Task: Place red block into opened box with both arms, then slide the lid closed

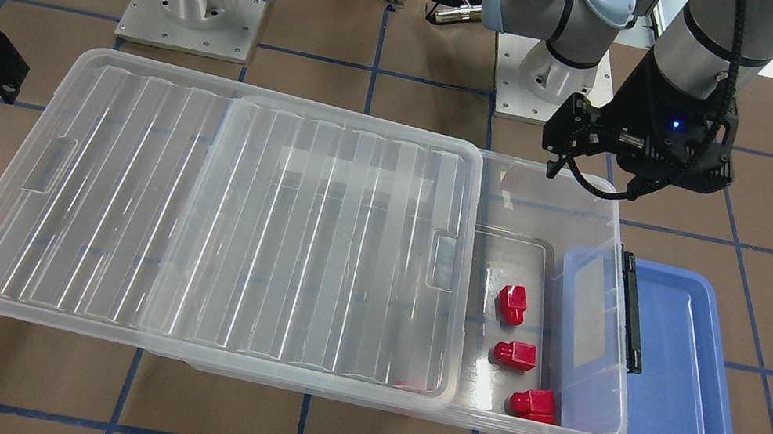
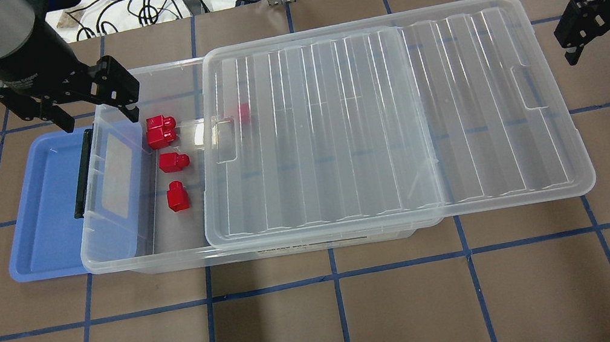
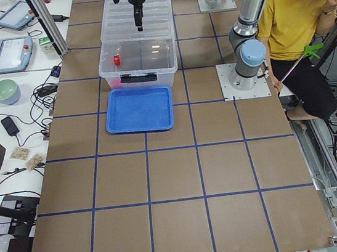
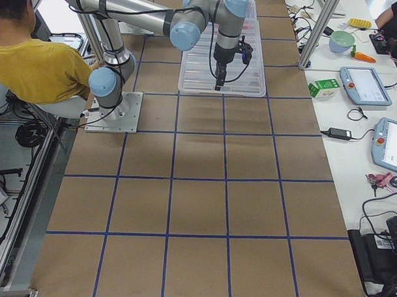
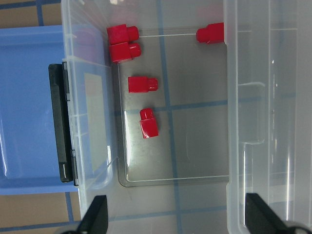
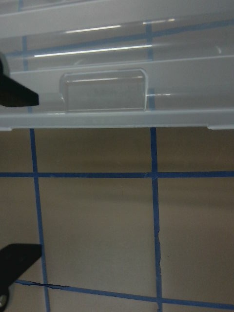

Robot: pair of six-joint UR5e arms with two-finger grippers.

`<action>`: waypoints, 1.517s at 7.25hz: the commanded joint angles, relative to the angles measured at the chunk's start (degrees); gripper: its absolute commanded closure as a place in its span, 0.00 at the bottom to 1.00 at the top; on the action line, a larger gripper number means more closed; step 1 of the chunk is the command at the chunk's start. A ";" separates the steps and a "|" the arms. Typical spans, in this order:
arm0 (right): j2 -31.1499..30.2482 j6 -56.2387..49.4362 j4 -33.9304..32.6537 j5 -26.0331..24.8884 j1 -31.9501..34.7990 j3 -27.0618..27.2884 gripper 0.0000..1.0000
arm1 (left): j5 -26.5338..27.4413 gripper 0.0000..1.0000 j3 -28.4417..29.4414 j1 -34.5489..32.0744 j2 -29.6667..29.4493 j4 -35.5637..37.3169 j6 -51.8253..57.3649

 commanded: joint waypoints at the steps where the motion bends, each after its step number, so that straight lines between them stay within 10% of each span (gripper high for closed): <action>1: 3.82 -5.13 -2.52 0.76 -1.96 0.66 0.00 | 0.29 0.00 -0.27 -0.60 0.70 0.03 -0.35; 11: 5.42 -1.54 -6.48 4.63 -2.51 5.76 0.01 | 2.93 0.00 -0.10 -0.25 1.14 1.53 -0.35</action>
